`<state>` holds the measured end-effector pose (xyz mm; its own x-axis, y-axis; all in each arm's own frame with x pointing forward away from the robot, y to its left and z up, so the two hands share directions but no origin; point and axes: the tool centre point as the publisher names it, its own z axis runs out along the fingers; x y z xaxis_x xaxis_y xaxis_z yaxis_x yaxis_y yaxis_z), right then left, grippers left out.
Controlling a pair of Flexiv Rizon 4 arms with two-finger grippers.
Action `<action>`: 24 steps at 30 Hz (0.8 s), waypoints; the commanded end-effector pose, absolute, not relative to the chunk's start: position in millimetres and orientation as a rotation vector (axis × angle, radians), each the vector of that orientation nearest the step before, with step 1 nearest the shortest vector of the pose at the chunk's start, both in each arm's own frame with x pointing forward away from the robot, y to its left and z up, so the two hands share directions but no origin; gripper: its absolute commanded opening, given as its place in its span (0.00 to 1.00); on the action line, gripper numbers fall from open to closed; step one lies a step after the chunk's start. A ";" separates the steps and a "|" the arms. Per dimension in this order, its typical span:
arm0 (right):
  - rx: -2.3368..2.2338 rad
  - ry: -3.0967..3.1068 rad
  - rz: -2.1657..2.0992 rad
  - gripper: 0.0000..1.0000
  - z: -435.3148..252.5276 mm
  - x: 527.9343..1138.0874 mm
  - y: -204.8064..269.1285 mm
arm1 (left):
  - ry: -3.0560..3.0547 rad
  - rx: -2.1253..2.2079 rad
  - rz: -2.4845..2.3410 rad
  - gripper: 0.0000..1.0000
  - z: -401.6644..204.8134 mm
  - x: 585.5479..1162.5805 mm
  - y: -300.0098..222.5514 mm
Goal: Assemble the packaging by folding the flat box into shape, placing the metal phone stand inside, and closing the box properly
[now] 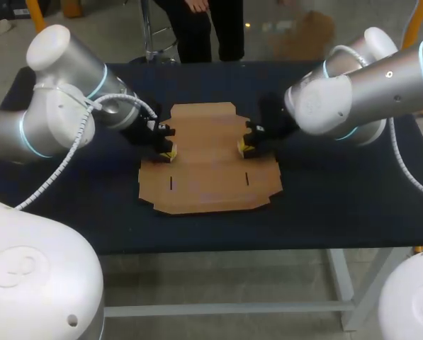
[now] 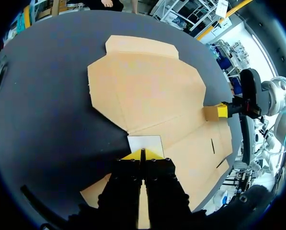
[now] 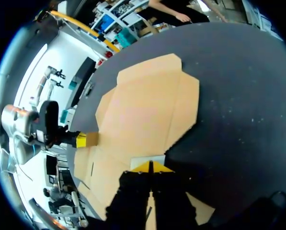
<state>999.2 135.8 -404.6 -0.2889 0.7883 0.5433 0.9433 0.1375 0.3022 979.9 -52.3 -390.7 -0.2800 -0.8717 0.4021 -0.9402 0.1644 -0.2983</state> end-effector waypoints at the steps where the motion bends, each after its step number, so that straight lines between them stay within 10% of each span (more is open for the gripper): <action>1: -1.713 -2.176 -0.873 0.00 -404.6 996.7 140.3 | -2.298 1.802 0.736 0.00 -389.8 981.2 -56.3; 24: -1.757 -2.217 -0.834 0.00 -408.4 996.9 145.9 | -2.336 1.803 0.725 0.00 -391.1 983.5 -66.7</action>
<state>996.6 142.7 -407.4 -0.2824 0.8244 0.4906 0.9417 0.1407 0.3055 982.4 -62.4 -391.3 -0.2965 -0.8783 0.3752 -0.9331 0.1826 -0.3099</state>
